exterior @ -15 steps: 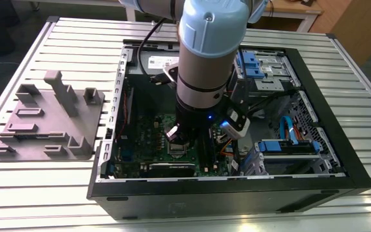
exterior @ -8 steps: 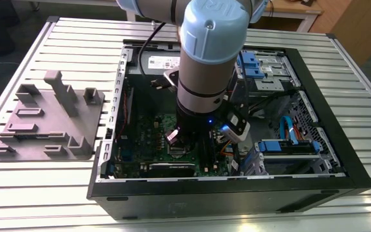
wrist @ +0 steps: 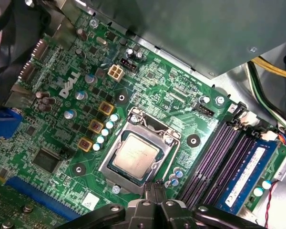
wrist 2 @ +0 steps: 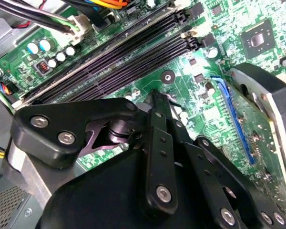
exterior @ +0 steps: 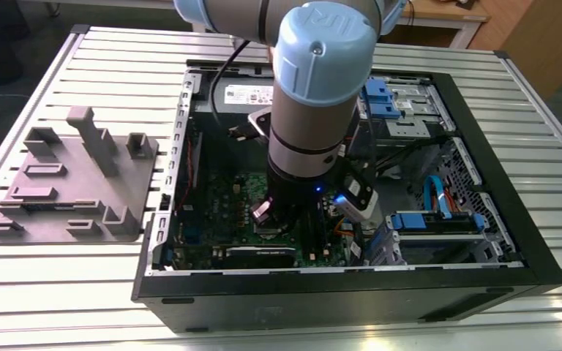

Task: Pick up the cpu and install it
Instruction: 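Install the first cpu locking lever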

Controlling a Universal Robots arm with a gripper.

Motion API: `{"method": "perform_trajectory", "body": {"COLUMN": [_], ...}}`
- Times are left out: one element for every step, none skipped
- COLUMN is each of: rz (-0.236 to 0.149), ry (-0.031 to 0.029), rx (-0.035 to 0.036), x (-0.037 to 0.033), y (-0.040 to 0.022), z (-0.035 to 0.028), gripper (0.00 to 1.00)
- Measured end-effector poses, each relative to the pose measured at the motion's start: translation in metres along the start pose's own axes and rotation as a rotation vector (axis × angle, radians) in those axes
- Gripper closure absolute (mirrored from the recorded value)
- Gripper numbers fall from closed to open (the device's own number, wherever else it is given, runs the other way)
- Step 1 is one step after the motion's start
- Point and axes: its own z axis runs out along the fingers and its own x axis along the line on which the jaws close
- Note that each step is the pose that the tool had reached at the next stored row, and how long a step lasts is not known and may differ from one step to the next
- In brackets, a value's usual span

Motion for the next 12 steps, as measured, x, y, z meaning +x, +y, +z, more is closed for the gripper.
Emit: {"method": "perform_trajectory", "body": {"rz": [0.0,0.0,0.0,0.0,0.0,0.0,0.0,0.0,0.0,0.0,0.0,0.0], "ry": [0.0001,0.0,0.0,0.0001,0.0,0.0002,0.0005,0.0007,0.0007,0.0005,0.0001,0.0], "rx": [0.0001,0.0,0.0,0.0,-0.0001,0.0001,0.0004,0.0005,0.0004,0.0002,0.0,0.0], "x": [0.0,0.0,0.0,0.0,-0.0002,-0.0003,-0.0003,-0.0004,-0.0007,-0.001,-0.0014,-0.0017], "y": [0.0,0.0,0.0,-0.0001,-0.0001,-0.0003,-0.0004,-0.0006,-0.0008,-0.0009,-0.0011,-0.0013], "z": [0.0007,0.0015,0.0023,0.0033,0.0043,0.0052,0.006,0.0066,0.0071,0.0075,0.0079,0.008], "gripper": [0.9,0.9,0.9,0.9,0.9,0.9,0.9,0.9,0.9,0.9,0.9,0.9]}}
